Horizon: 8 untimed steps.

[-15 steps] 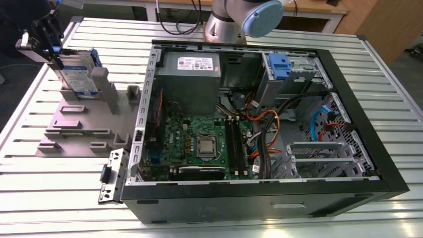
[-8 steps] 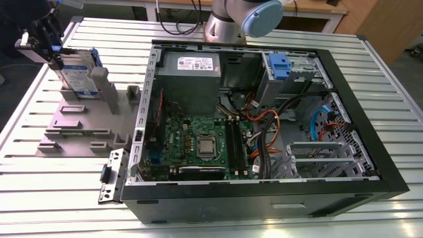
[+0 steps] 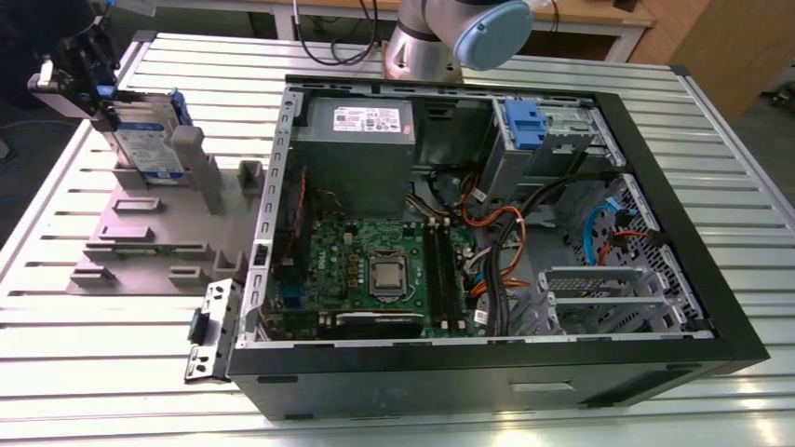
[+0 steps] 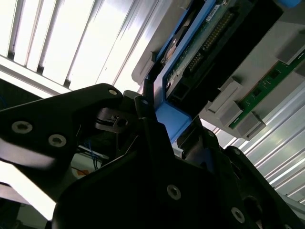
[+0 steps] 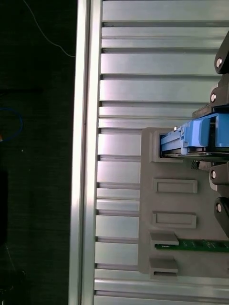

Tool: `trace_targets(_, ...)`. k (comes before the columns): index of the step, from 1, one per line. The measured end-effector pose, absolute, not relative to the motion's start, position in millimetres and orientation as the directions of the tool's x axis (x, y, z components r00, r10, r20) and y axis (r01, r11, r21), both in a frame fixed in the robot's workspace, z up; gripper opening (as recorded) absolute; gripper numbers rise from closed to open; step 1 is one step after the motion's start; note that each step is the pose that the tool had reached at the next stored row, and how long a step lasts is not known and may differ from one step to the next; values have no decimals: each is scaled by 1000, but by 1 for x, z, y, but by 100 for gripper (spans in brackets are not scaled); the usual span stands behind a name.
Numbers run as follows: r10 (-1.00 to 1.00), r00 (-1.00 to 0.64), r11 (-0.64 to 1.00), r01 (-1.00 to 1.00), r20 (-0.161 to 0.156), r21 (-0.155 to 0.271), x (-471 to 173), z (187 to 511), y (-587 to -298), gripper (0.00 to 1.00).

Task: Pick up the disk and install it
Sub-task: 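Pick up the disk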

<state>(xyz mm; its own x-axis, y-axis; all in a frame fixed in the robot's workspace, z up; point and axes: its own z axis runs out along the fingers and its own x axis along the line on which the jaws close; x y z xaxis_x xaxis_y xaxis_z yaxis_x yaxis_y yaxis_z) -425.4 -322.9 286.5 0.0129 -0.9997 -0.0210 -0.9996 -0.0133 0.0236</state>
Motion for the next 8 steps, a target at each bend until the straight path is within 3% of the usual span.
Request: trace_targets(8,-1000,13,-13,-1000,-15,21,-425,286,-323,44)
